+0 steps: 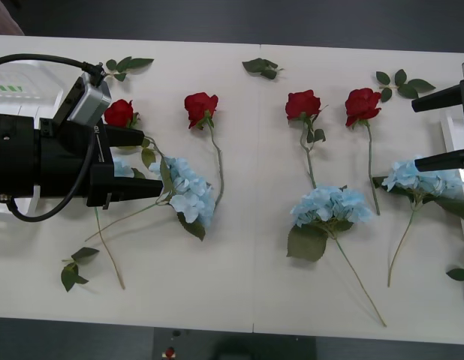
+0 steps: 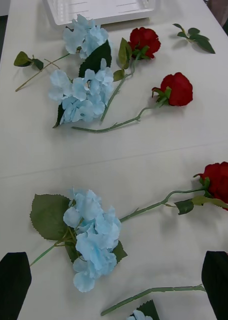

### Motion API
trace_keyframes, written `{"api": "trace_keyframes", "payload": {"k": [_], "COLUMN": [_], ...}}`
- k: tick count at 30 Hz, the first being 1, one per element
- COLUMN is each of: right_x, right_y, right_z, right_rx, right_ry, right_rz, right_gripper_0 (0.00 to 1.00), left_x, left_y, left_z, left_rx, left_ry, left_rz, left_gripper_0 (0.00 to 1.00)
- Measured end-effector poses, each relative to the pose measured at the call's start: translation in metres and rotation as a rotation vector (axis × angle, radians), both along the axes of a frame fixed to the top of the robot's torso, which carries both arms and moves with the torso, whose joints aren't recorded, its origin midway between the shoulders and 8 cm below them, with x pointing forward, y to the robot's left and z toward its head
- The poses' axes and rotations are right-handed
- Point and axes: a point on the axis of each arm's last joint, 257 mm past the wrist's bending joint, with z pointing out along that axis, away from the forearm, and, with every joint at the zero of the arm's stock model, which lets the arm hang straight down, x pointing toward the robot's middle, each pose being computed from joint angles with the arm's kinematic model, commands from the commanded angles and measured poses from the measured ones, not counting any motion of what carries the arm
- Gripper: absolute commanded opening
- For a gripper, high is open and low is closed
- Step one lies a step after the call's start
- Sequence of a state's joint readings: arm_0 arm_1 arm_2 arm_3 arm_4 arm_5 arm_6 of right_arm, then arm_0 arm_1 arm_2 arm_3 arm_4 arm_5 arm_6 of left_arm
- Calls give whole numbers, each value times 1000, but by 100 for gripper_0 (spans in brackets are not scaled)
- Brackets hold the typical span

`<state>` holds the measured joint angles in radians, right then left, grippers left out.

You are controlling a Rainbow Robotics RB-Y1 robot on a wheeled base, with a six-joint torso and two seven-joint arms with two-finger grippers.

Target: Put the red flowers into the right box and the blue flowers into the left box

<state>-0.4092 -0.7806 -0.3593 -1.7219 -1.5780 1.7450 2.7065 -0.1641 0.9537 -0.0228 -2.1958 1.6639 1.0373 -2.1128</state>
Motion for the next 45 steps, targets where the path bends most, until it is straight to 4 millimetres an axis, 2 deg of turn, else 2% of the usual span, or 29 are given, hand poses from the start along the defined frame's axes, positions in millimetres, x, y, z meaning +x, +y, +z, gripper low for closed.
{"api": "trace_keyframes", "payload": {"k": [3, 6, 8, 11, 15, 18, 21, 26, 30, 35, 41, 45], "right_x": [0, 0, 0, -1, -3, -2, -1, 1, 3, 5, -2, -8], "right_y": [0, 0, 0, 1, 4, 3, 1, -3, -11, -24, -38, -42], "right_z": [0, 0, 0, -2, -9, -7, -4, -6, -14, -30, -50, -59], "right_rx": [0, 0, 0, 1, 6, 14, 18, 3, -22, 21, -20, 38], "right_ry": [0, 0, 0, 5, 20, 15, 7, 7, 40, 221, 278, 417], "right_rz": [0, 0, 0, 2, 6, 3, -5, -20, -59, -273, -421, -594], "right_gripper_0": [100, 100, 100, 100, 100, 100, 100, 100, 100, 100, 100, 100], "left_x": [-8, -16, -17, -13, 0, 10, 18, 27, 24, 12, 7, 5], "left_y": [-7, -15, -12, 7, 37, 60, 79, 114, 141, 167, 175, 176], "left_z": [-8, -4, -2, 4, 20, 15, 2, -19, -47, -81, -112, -124], "left_rx": [-33, -116, -110, -76, -127, -91, -27, -53, -9, -23, 25, 18], "left_ry": [44, 98, 102, 176, 398, 422, 426, 572, 596, 706, 741, 782], "left_rz": [-12, -25, -29, 31, 246, 356, 440, 688, 781, 937, 1019, 1071], "left_gripper_0": [100, 100, 100, 100, 100, 100, 100, 100, 100, 100, 100, 100]}}
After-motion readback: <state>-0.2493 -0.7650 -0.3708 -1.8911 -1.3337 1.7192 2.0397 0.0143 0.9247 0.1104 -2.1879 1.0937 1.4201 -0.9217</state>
